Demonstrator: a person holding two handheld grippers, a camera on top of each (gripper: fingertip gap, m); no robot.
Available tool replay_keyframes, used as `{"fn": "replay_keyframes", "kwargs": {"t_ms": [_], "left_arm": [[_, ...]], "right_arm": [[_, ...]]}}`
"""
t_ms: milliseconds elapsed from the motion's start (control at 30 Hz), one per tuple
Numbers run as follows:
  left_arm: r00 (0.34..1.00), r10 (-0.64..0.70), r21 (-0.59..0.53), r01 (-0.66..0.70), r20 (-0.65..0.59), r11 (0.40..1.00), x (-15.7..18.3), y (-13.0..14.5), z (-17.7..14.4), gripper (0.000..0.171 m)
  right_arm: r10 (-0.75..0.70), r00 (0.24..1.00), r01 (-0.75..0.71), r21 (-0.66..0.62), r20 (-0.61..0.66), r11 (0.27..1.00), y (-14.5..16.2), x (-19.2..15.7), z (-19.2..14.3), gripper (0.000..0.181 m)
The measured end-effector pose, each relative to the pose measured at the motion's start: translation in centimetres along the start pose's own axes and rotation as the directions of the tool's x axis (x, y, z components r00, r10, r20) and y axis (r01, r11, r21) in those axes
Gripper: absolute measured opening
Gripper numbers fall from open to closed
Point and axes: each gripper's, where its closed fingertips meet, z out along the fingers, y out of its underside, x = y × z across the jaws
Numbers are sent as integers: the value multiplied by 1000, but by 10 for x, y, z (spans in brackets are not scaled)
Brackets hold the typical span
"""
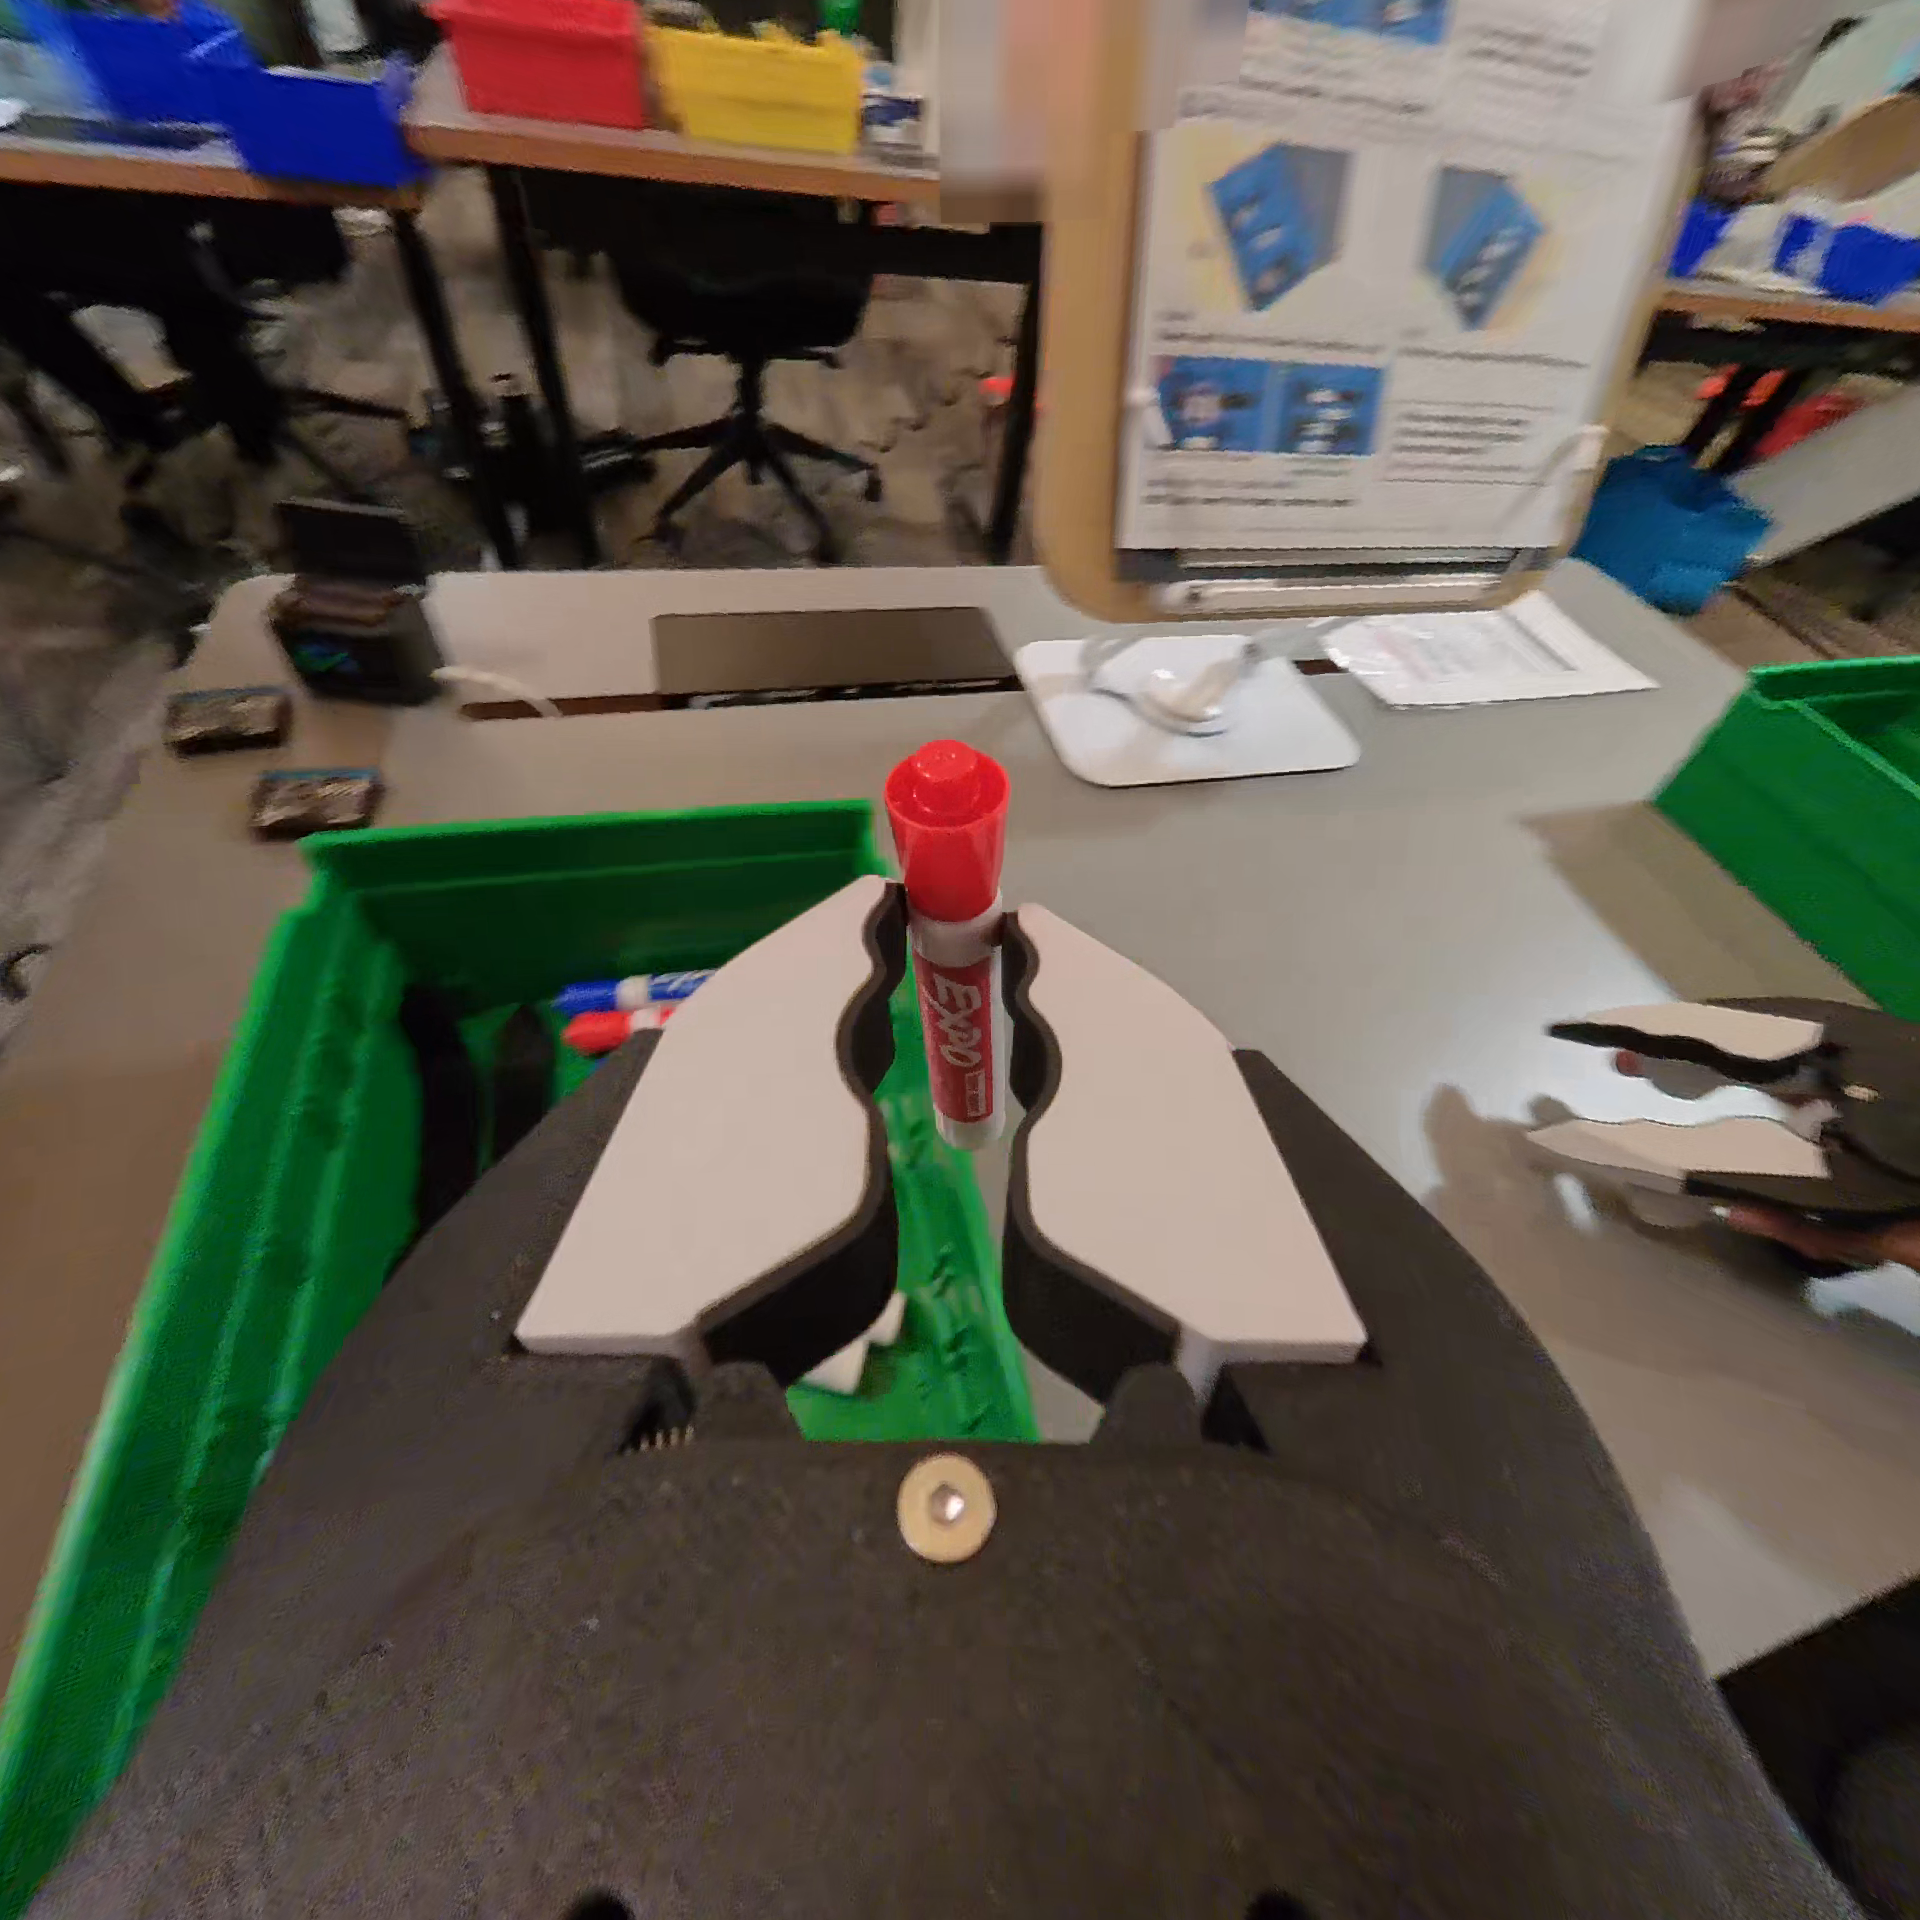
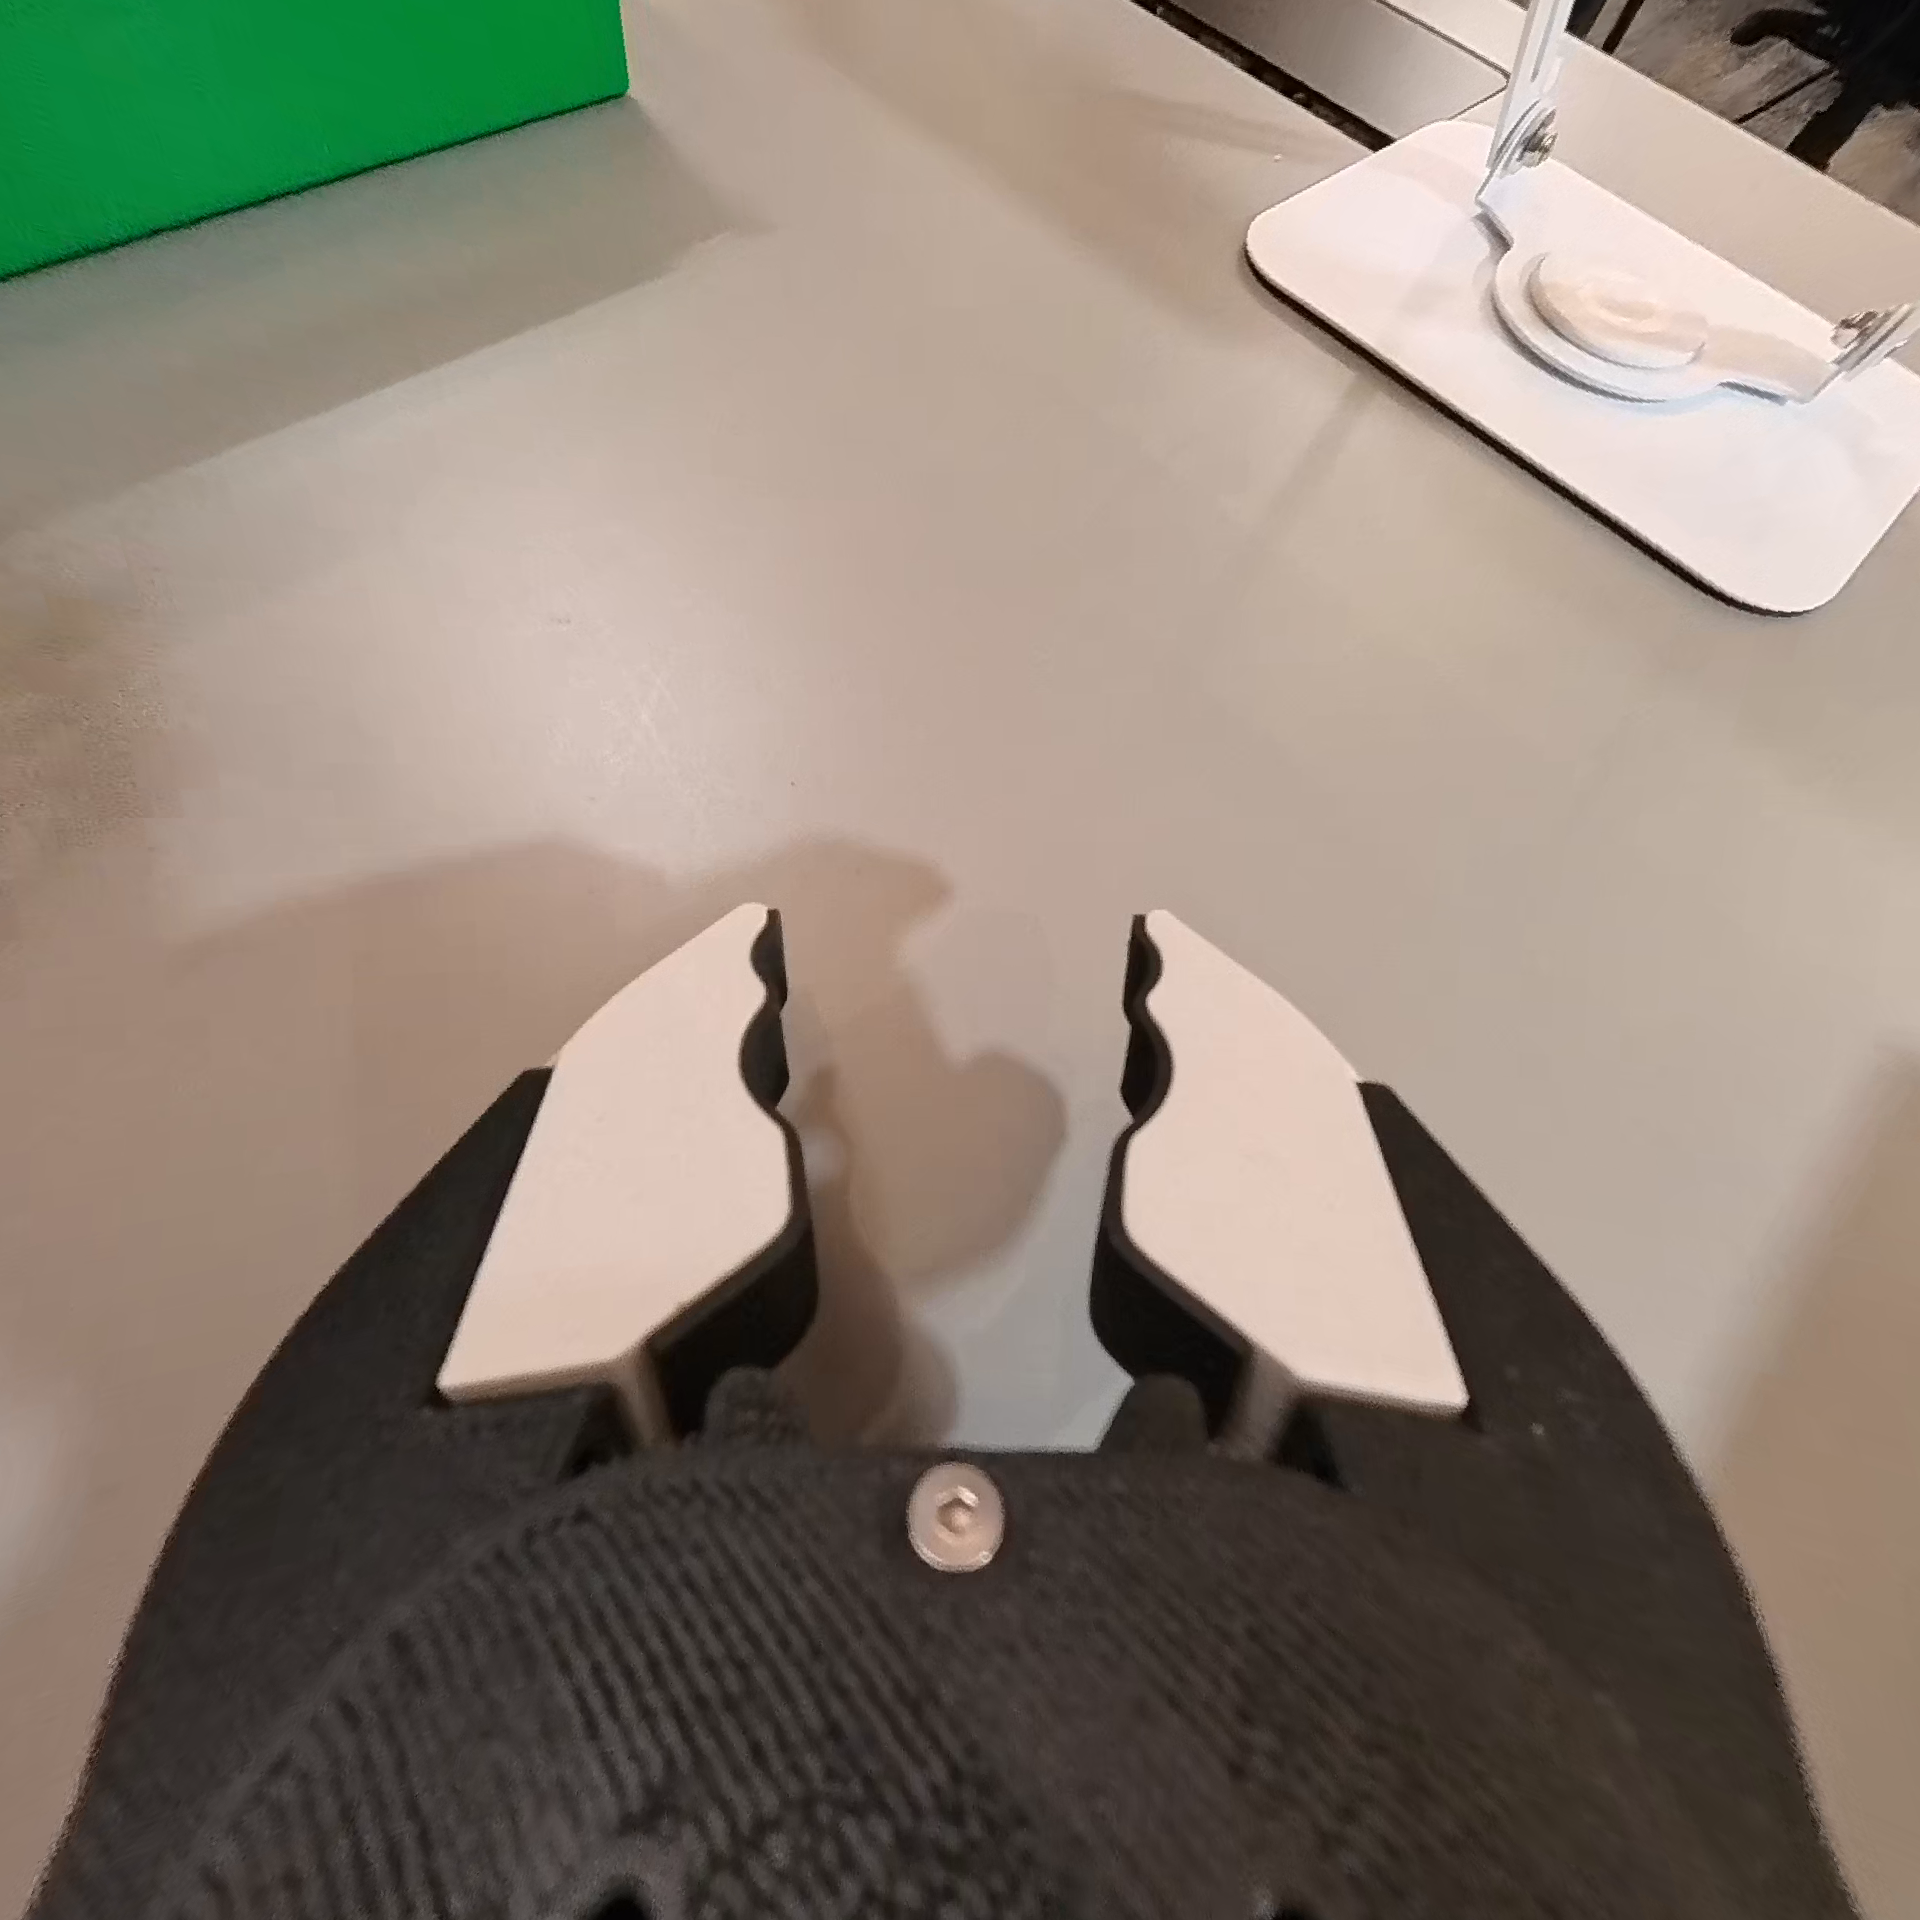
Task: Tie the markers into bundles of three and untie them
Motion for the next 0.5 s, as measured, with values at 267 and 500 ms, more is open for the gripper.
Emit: {"fn": "replay_keyframes", "kwargs": {"t_ms": [267,500], "left_arm": [[920,13,-4,-16,-391,1000,135,11,39,19],[842,-100,-158,17,-530,987,213,87,92,19]], "right_arm": [[50,996,-59,141,73,988,-20,1,-12,64],[155,924,-276,327,349,904,-59,-16,-45,51]]}}
